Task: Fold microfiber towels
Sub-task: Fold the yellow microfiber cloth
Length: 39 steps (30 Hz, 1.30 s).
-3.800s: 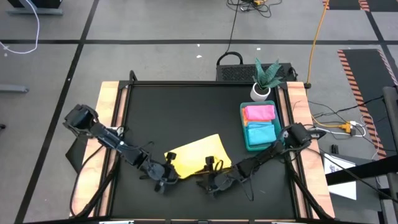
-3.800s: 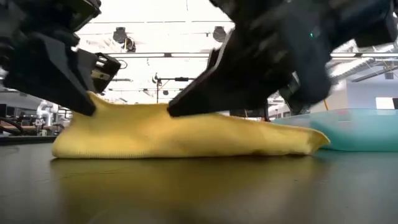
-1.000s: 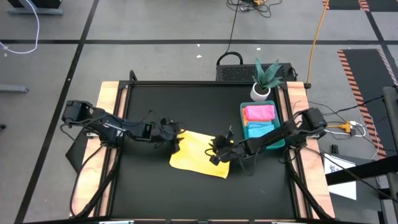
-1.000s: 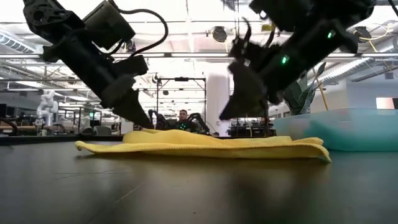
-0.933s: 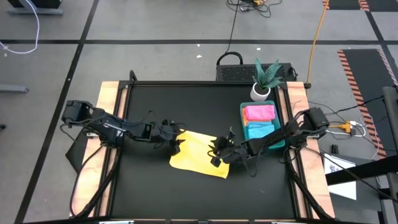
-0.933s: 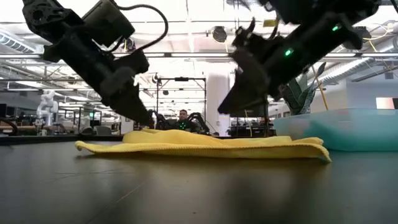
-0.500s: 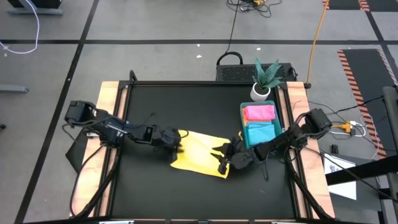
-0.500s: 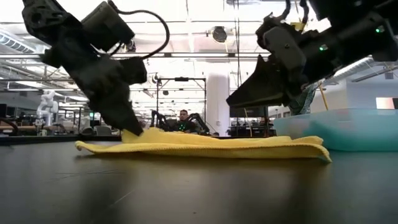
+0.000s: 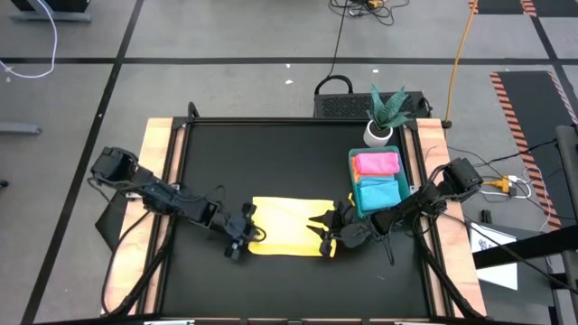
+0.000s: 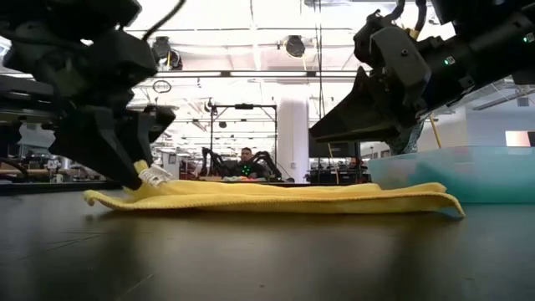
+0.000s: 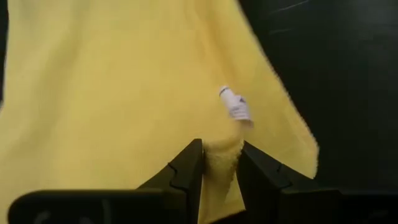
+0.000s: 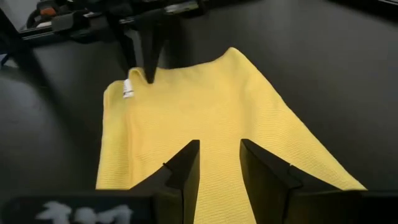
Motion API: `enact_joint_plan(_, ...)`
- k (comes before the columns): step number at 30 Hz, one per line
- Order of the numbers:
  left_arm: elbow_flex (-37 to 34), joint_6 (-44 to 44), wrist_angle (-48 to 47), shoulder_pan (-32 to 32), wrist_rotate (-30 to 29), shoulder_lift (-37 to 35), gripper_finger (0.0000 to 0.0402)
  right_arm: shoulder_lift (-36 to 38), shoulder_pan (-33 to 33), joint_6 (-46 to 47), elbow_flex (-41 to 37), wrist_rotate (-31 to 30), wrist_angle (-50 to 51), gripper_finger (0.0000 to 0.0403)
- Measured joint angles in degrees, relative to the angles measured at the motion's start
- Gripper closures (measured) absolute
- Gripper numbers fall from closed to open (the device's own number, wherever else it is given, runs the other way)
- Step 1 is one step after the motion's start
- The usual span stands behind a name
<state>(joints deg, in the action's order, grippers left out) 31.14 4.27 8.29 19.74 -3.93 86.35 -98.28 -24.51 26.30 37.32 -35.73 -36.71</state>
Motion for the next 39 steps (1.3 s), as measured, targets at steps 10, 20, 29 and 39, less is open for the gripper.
enact_joint_plan(10, 0.02, 0.96, 3.00, 1.48, -1.83, 0.00, 0.0309, 0.00, -0.17, -2.64, 0.00, 6.78, 0.02, 0.0298)
enact_joint_plan(20, 0.02, 3.17, 7.00, 5.56, -5.31, -3.10, 0.0390, 0.02, -4.48, -14.19, 0.00, 14.96, 1.07, 0.0298)
enact_joint_plan(29, 0.02, 2.82, 6.85, 11.52, -18.98, -10.27, 0.0394, 0.01, -7.50, -20.06, 0.00, 14.25, 5.12, 0.0298)
enact_joint_plan(39, 0.02, -3.17, 1.59, 13.38, -24.89, -10.86, 0.0393, 1.74, -8.33, -22.41, 0.04, 7.93, 13.77, 0.0273)
